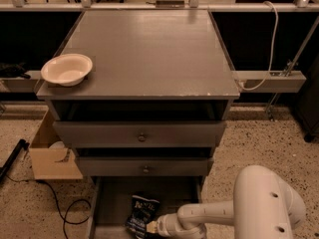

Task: Pick blue chip bag from bottom drawer and place on counter

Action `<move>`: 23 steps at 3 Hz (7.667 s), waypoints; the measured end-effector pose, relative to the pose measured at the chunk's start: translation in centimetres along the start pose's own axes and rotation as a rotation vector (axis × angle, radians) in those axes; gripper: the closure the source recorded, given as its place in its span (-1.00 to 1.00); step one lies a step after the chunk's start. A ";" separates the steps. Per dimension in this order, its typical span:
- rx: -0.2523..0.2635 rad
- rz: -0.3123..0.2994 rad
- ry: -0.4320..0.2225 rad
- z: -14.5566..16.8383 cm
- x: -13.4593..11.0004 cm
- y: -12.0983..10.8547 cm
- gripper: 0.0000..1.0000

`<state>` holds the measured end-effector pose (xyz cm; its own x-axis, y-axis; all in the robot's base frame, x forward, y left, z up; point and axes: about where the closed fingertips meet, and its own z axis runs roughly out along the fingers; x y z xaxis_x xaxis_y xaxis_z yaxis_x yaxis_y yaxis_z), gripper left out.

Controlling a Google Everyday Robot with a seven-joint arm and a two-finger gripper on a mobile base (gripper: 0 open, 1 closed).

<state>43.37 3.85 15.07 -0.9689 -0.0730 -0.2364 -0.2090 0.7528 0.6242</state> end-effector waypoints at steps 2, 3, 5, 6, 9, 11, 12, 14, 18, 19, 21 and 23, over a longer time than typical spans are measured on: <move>0.000 0.000 0.000 0.0 0.0 0.0 -0.15; 0.000 0.000 0.000 0.0 0.0 0.0 -0.78; -0.005 0.004 0.000 0.1 0.0 0.0 -1.00; -0.052 0.001 -0.006 -0.1 -0.1 0.4 -1.00; -0.125 0.036 -0.218 -4.3 -0.2 0.2 -1.00; -0.131 -0.035 -0.251 -7.5 -5.6 3.0 -1.00; -0.129 -0.034 -0.250 -7.4 -5.7 3.1 -1.00; -0.104 0.001 -0.237 -5.1 -4.8 3.1 -1.00; 0.047 0.070 -0.334 -2.9 -6.4 3.7 -1.00; 0.066 0.066 -0.345 -3.0 -6.7 3.6 -1.00; 0.167 -0.023 -0.347 -1.8 -8.9 6.1 -1.00; 0.207 -0.043 -0.328 0.7 -7.2 6.7 -1.00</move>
Offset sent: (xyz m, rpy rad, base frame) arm 0.0000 0.0000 0.0000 0.0000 0.0000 0.0000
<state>49.04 9.90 20.41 -0.8591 0.0800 -0.5056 -0.1852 0.8722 0.4528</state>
